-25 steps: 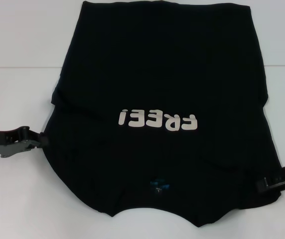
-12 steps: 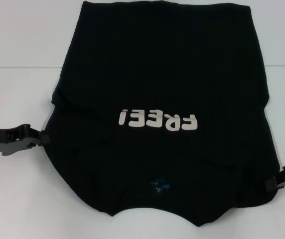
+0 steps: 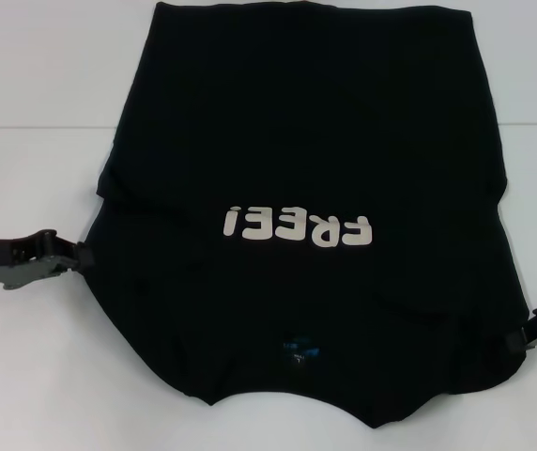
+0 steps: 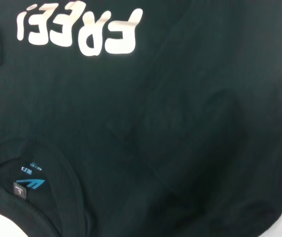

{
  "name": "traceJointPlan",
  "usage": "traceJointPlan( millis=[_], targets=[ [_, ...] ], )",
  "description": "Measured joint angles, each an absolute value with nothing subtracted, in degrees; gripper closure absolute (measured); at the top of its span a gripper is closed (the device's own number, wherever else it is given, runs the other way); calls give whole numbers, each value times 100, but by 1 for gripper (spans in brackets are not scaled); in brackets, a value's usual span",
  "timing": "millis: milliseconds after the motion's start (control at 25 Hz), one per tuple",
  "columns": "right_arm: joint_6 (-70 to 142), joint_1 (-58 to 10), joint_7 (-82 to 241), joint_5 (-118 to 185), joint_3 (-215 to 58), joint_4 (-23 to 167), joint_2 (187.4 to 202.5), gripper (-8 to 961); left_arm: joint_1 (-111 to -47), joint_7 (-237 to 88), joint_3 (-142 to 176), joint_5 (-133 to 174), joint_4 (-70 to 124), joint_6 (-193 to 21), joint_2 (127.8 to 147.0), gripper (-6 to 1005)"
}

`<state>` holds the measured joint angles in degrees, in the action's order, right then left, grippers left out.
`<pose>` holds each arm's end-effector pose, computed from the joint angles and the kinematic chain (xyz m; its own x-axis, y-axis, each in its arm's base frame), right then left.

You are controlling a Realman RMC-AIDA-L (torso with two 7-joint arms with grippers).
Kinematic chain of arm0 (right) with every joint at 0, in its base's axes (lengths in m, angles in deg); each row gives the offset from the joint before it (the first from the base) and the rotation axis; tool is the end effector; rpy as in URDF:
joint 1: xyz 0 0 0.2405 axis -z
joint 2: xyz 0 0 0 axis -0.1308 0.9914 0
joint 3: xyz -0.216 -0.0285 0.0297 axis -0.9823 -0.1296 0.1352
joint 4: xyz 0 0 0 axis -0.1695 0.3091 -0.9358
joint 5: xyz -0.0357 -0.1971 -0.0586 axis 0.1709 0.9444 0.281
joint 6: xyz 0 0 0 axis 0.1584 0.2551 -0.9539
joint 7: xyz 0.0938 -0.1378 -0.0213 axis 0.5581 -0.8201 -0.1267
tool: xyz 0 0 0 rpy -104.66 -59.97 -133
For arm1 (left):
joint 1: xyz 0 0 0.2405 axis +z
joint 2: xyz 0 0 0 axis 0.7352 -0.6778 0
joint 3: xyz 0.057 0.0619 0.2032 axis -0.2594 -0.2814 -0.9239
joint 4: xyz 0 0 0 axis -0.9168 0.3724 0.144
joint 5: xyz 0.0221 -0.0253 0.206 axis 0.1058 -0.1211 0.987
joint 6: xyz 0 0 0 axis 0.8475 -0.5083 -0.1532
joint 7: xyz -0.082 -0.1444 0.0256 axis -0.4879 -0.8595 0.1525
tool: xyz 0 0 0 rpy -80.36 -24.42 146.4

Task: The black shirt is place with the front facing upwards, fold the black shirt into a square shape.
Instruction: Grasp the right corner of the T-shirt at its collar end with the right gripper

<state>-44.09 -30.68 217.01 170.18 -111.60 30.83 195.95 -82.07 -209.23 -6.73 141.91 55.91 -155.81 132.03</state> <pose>0.2795 0.3355 0.0319 0.2687 -0.9600 -0.0794 -0.9359 -0.2406 -0.2573 -0.3012 0.3535 0.0469 0.0510 0.8810 0.4704 0.9984 -0.0572 -0.0011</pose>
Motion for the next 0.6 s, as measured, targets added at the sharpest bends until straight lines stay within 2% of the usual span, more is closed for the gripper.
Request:
traceJointPlan(
  millis=[600],
  targets=[
    [-4492,-3114,21663,17023,-11189,3124,19535,932,-8238,-20918,-686,14191,5591,-15549,13205,988]
  ],
)
